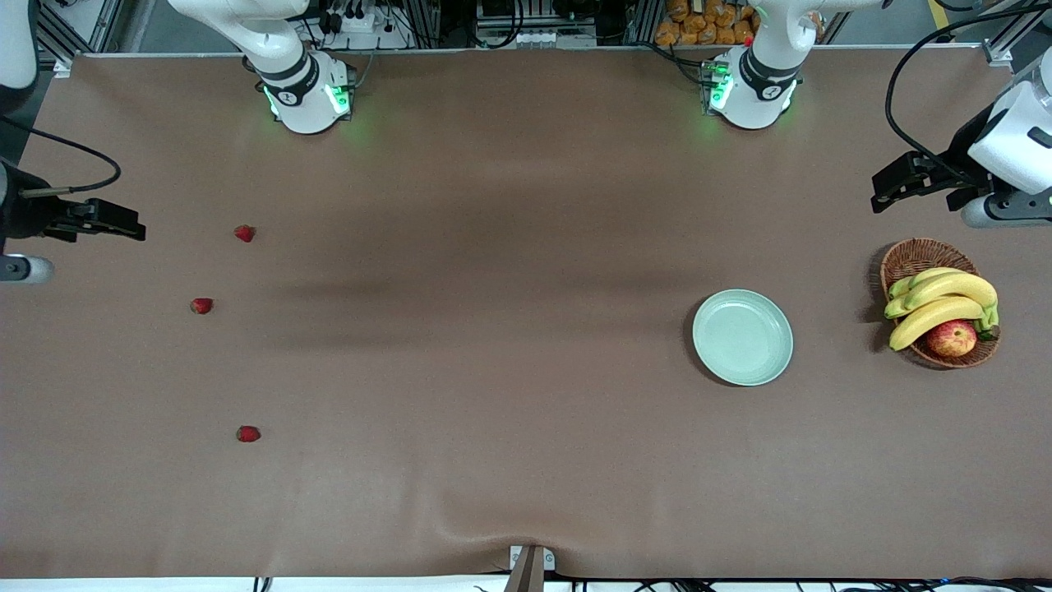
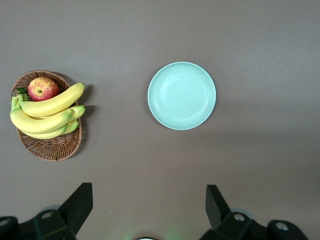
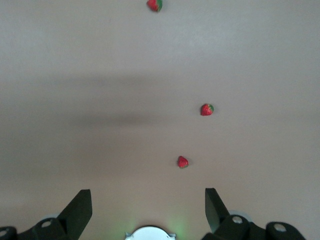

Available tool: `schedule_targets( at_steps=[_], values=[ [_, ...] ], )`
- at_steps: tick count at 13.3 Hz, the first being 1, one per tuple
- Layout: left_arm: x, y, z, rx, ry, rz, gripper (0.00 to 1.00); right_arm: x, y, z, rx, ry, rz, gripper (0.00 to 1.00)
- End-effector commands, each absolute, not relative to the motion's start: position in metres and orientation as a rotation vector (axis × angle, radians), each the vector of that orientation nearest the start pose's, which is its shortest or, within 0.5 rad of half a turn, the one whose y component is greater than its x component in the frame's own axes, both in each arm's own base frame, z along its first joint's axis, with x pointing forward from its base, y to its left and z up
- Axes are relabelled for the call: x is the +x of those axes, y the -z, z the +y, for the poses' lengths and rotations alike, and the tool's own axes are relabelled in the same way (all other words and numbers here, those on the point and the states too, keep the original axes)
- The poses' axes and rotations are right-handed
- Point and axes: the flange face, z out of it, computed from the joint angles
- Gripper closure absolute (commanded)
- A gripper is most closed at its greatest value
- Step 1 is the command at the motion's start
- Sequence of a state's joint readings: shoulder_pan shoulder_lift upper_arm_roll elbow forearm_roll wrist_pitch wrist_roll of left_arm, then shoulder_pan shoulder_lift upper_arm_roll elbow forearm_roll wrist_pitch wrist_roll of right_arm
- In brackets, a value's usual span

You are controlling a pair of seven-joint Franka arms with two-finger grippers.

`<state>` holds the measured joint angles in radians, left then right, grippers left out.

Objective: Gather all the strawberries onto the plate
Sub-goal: 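Reach the right gripper toward the scattered red strawberries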

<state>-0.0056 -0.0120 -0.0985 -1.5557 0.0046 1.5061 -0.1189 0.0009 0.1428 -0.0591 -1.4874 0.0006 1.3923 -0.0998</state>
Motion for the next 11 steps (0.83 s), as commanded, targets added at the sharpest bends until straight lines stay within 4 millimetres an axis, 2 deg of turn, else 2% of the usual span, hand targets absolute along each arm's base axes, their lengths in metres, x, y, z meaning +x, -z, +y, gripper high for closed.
schedule_targets(
  at_steps=[1, 4, 6, 8, 9, 11],
  values=[
    [0.542, -0.639, -0.06, -3.156, -0.068, 0.009, 0.0, 0.569, -0.527, -0.041, -3.084, -0.516, -0.11, 0.0],
    [0.542, -0.638, -0.06, -3.161, -0.067, 0.01, 0.0, 0.558, -0.477, -0.063, -3.075, -0.625, -0.066, 0.0],
    [0.543, -0.636, -0.057, -3.161, -0.071, 0.0, 0.0, 0.548, -0.433, -0.076, -3.058, -0.674, -0.058, 0.0],
    [0.543, -0.636, -0.059, -3.162, -0.074, 0.005, 0.0, 0.532, -0.384, -0.096, -3.04, -0.683, -0.253, 0.0],
    [0.543, -0.636, -0.059, -3.162, -0.072, 0.002, 0.0, 0.522, -0.364, -0.11, -3.019, -0.68, -0.29, 0.0],
    [0.543, -0.635, -0.062, -3.162, -0.072, 0.01, 0.0, 0.501, -0.328, -0.114, -2.999, -0.704, -0.289, 0.0]
  ],
)
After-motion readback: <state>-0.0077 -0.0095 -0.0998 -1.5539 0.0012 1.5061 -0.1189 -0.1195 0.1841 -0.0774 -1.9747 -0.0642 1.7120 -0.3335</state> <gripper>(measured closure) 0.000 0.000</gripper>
